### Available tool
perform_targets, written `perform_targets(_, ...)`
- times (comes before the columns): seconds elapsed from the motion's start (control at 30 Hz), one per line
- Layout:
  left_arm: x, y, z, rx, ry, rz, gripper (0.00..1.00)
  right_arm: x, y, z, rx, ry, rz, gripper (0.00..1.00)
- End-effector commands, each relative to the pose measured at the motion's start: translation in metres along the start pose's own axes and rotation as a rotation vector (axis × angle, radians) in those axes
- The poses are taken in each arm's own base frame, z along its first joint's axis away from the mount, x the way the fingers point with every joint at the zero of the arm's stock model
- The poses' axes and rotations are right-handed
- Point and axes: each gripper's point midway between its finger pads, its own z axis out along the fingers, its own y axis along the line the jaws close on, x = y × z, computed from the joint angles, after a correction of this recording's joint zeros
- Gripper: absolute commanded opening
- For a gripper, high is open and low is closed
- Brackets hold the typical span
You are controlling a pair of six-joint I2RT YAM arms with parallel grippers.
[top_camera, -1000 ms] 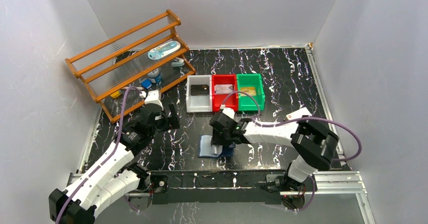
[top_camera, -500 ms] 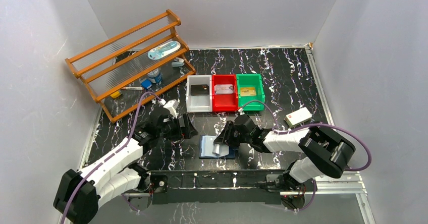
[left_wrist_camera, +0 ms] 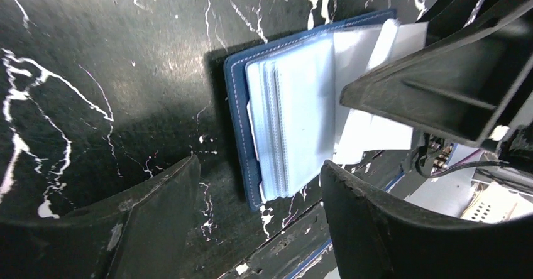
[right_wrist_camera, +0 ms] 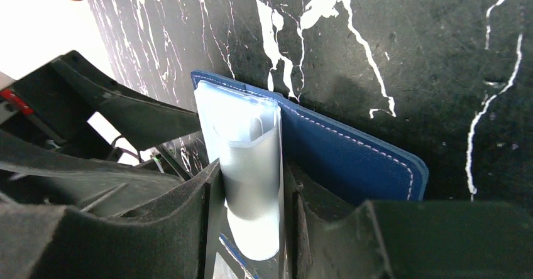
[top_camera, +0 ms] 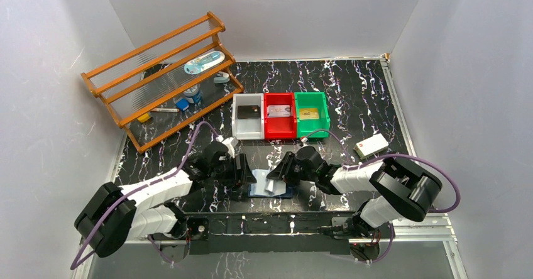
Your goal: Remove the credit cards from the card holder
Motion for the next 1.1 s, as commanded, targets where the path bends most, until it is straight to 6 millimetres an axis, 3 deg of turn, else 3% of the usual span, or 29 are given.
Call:
perform_targets(0.0,0.004,-0.009,0.008,0.045,-0.012,-0.032,0.66,0.013,-0.039,-0.005,0.125,0.036,0.03,0.46)
perform_targets(0.27,0.01,-0.006,0.012,0.057,-0.018,-0.068,0.45,0.016,-0.047,-0.007,0.144,0.05,0.036,0.48)
perform_targets(0.83,0.003,-0.036,0.009,0.254,-0.074,-0.142,0.31,0.025,-0.059,-0.009,0.123,0.077,0.098,0.47)
perform_targets(1.07,-0.003,-0.043,0.0,0.281,-0.105,-0.116,0.07,0.025,-0.058,-0.01,0.107,0.075,0.111,0.47)
